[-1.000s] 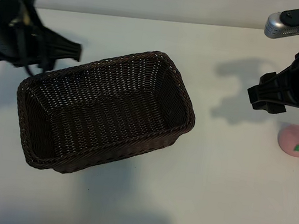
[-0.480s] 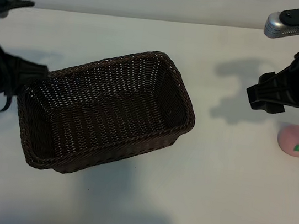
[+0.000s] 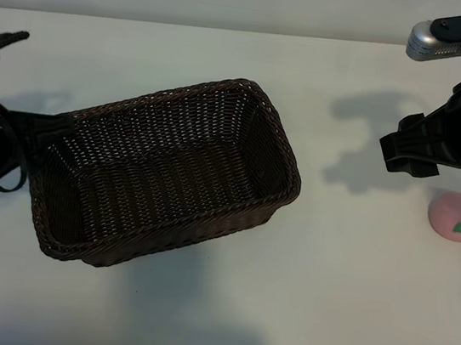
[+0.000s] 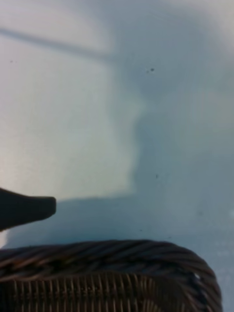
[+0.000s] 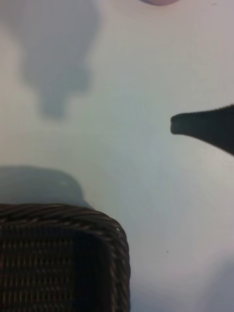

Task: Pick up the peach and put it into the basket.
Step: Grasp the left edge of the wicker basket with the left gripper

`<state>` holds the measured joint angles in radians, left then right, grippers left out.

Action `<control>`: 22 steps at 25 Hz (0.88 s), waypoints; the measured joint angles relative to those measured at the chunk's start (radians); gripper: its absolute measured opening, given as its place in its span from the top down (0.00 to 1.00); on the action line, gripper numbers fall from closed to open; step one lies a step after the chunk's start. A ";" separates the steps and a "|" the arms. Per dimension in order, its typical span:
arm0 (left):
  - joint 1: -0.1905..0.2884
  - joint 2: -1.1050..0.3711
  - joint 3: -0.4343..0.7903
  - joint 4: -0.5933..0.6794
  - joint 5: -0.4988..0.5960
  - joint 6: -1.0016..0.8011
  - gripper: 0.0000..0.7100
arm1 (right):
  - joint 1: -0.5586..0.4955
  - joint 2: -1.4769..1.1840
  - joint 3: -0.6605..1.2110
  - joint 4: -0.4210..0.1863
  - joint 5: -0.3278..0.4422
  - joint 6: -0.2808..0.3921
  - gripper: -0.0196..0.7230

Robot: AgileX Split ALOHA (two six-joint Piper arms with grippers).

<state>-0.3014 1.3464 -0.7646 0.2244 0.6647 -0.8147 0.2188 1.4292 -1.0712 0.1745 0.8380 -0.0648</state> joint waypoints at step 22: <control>0.000 0.284 0.025 -0.078 -0.180 0.033 0.39 | 0.000 0.000 0.000 0.001 0.000 0.000 0.17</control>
<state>-0.3014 1.6308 -0.7395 0.1461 0.4842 -0.7819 0.2188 1.4292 -1.0712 0.1751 0.8380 -0.0648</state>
